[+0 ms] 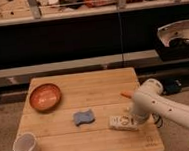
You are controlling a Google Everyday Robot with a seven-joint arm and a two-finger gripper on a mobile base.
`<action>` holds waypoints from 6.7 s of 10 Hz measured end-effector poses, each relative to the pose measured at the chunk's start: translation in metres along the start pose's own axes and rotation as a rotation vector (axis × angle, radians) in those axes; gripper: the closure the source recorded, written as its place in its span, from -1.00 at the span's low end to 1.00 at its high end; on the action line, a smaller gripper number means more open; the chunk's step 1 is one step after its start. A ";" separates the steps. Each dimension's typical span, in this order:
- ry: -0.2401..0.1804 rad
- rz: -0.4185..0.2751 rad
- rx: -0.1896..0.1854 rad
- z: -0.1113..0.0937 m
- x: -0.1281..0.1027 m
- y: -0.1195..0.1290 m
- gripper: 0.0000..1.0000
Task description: Place the bottle in the ceramic bowl
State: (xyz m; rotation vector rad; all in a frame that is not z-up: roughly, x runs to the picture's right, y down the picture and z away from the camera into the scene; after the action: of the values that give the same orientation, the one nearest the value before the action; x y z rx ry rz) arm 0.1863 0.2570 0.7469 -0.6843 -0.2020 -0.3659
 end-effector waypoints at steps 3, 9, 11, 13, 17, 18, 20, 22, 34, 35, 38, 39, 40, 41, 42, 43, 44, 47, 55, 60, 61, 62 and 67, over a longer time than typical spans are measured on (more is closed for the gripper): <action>-0.009 -0.019 0.003 0.007 -0.007 0.003 -0.60; -0.027 -0.032 -0.002 0.020 -0.021 0.003 -0.38; -0.029 -0.039 0.000 0.022 -0.029 0.000 -0.19; -0.036 -0.036 -0.004 0.025 -0.032 0.001 -0.16; -0.045 -0.045 0.011 0.026 -0.038 0.002 0.55; -0.046 -0.048 0.016 0.027 -0.040 0.001 0.72; -0.044 -0.055 0.032 0.025 -0.039 -0.002 0.99; -0.043 -0.068 0.046 0.013 -0.041 -0.005 1.00; -0.007 -0.155 0.131 -0.022 -0.050 -0.056 1.00; -0.001 -0.171 0.142 -0.033 -0.055 -0.068 1.00; 0.012 -0.216 0.162 -0.047 -0.067 -0.096 1.00; 0.020 -0.227 0.162 -0.050 -0.067 -0.099 1.00; 0.024 -0.242 0.165 -0.052 -0.067 -0.104 1.00; 0.020 -0.265 0.168 -0.056 -0.078 -0.115 1.00; 0.019 -0.280 0.169 -0.058 -0.088 -0.124 1.00; 0.018 -0.299 0.171 -0.059 -0.102 -0.133 1.00; 0.020 -0.313 0.176 -0.061 -0.109 -0.141 1.00; 0.018 -0.339 0.179 -0.061 -0.119 -0.156 1.00; 0.008 -0.375 0.181 -0.070 -0.157 -0.209 1.00; 0.009 -0.391 0.189 -0.073 -0.181 -0.231 1.00; 0.009 -0.393 0.190 -0.073 -0.182 -0.236 1.00; 0.011 -0.400 0.194 -0.073 -0.186 -0.242 1.00; 0.010 -0.420 0.192 -0.070 -0.207 -0.266 1.00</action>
State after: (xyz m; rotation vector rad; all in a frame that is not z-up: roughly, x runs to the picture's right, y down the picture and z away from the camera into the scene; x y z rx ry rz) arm -0.1035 0.0757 0.7854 -0.4472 -0.3679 -0.7417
